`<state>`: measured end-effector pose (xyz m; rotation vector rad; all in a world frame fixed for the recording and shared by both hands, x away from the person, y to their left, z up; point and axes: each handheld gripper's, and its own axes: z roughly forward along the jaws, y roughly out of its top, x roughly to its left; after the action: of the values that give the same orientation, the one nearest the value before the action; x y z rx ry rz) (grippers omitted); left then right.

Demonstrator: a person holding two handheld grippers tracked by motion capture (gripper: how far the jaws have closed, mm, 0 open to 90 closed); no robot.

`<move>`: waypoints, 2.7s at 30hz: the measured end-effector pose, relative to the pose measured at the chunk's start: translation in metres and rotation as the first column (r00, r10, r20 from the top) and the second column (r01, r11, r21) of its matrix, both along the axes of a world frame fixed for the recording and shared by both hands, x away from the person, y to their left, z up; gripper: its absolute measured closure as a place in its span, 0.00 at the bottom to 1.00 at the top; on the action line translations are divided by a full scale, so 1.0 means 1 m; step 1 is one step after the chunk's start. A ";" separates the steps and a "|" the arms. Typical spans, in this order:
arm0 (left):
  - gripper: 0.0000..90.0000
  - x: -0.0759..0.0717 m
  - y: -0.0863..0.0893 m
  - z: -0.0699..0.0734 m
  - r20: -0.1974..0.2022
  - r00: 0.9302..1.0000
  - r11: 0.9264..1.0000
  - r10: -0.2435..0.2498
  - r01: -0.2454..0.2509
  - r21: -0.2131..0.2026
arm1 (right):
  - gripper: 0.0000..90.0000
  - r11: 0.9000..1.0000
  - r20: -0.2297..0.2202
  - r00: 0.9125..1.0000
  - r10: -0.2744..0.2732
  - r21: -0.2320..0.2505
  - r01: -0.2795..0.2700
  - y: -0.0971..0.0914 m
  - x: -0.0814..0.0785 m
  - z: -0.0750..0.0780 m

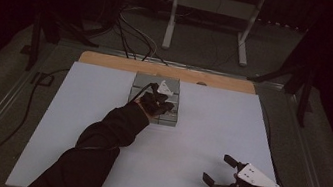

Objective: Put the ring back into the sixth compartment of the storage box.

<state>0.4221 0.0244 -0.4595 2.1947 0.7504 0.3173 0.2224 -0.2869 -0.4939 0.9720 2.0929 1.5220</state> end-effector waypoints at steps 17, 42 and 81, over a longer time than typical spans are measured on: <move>1.00 0.004 -0.007 -0.012 -0.018 1.000 1.000 0.014 -0.014 0.009 | 0.00 1.000 -0.002 1.000 0.001 0.000 -0.001 0.000 0.000 0.000; 0.37 -0.005 0.004 0.005 -0.067 0.996 0.994 0.060 -0.066 -0.092 | 0.00 1.000 -0.004 1.000 -0.001 -0.005 0.001 0.000 0.000 0.000; 0.01 -0.035 0.051 0.036 -0.070 0.997 0.987 -0.039 0.027 -0.156 | 0.00 1.000 -0.007 1.000 -0.006 -0.009 0.006 0.001 0.001 -0.001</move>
<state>0.3872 0.0754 -0.4239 2.0783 0.7519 0.1576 0.2233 -0.2858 -0.4947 0.9808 2.0977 1.5069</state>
